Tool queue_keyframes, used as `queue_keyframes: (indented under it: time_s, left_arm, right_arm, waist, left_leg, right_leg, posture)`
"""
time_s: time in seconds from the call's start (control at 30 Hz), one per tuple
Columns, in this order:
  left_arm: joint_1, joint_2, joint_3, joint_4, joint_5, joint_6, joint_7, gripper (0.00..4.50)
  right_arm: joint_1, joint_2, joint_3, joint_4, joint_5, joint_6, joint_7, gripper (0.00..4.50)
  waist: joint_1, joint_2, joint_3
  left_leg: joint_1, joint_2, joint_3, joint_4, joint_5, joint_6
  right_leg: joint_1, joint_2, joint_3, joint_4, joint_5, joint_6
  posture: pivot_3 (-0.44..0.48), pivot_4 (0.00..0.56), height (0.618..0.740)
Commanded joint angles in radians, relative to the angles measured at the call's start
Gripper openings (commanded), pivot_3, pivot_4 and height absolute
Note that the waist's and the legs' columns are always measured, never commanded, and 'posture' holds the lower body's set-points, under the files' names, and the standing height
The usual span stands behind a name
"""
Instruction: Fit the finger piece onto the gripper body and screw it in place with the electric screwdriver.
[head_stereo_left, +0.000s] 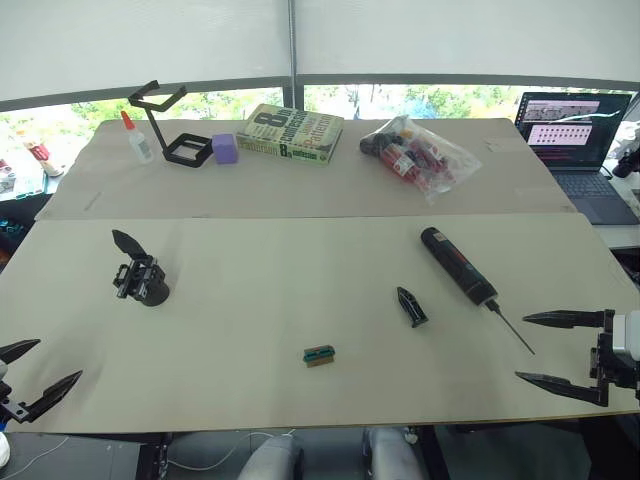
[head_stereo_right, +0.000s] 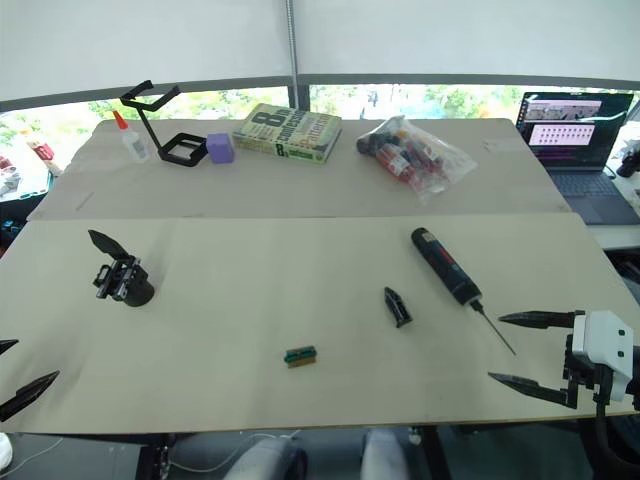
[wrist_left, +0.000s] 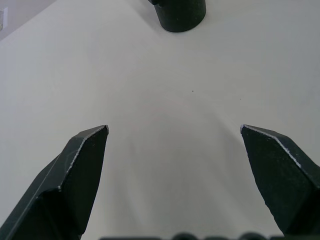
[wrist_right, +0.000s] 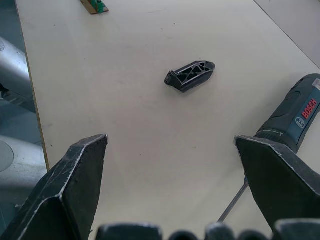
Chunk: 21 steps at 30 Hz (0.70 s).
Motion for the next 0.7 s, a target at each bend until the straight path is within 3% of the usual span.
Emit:
queue_keyframes:
  time_s: [0.03, 0.13, 0.23, 0.37, 0.53, 0.7]
  left_arm:
    - [-0.008, -0.033, 0.047, -0.079, -0.084, 0.105, 0.075, 4.50]
    - [-0.003, -0.160, 0.092, -0.210, -0.181, 0.238, 0.218, 4.50]
    - [0.010, -0.298, 0.134, -0.274, -0.176, 0.193, 0.352, 4.50]
    - [0.065, -0.441, 0.066, -0.409, -0.146, 0.192, 0.427, 4.50]
    - [0.014, -0.422, -0.063, -0.466, -0.072, 0.268, 0.494, 4.50]
    - [-0.130, -0.363, -0.149, -0.424, -0.054, 0.321, 0.514, 4.50]
  right_arm:
    - [-0.009, 0.025, 0.002, -0.101, 0.121, 0.076, -0.036, 4.47]
    - [-0.041, 0.127, 0.060, -0.313, 0.314, 0.192, -0.125, 4.47]
    - [-0.087, 0.208, 0.101, -0.420, 0.391, 0.207, -0.181, 4.47]
    - [-0.135, 0.249, 0.155, -0.510, 0.413, 0.238, -0.247, 4.47]
    - [-0.188, 0.243, 0.201, -0.546, 0.412, 0.275, -0.291, 4.47]
    - [-0.249, 0.233, 0.242, -0.572, 0.403, 0.321, -0.343, 4.47]
  waist:
    - [0.000, 0.000, 0.000]
    - [-0.006, 0.001, 0.000]
    - [-0.009, 0.001, 0.000]
    - [0.000, -0.001, 0.000]
    - [0.030, -0.001, -0.001]
    - [0.027, 0.000, -0.001]
  left_leg:
    - [0.000, 0.000, 0.000, 0.000, 0.000, 0.000]
    - [0.000, 0.003, 0.000, 0.000, -0.003, 0.002]
    - [0.000, 0.006, 0.000, 0.001, -0.005, 0.001]
    - [0.000, 0.007, 0.000, 0.002, -0.003, -0.004]
    - [0.001, 0.007, 0.000, 0.004, -0.006, 0.000]
    - [0.002, 0.009, 0.000, 0.005, -0.004, -0.003]
  right_leg:
    - [0.000, 0.000, 0.000, 0.000, 0.000, 0.000]
    - [0.000, 0.001, 0.001, 0.000, 0.000, 0.000]
    - [0.000, 0.005, 0.002, 0.000, 0.000, -0.001]
    - [0.000, 0.007, 0.002, -0.001, 0.000, -0.001]
    - [0.003, 0.008, 0.000, 0.000, 0.000, -0.003]
    - [0.002, 0.012, 0.001, 0.000, 0.001, -0.004]
  posture:
    - [0.000, 0.150, 0.740]
    - [0.000, 0.150, 0.740]
    - [0.000, 0.150, 0.740]
    - [0.000, 0.150, 0.740]
    - [0.000, 0.150, 0.740]
    - [0.000, 0.150, 0.740]
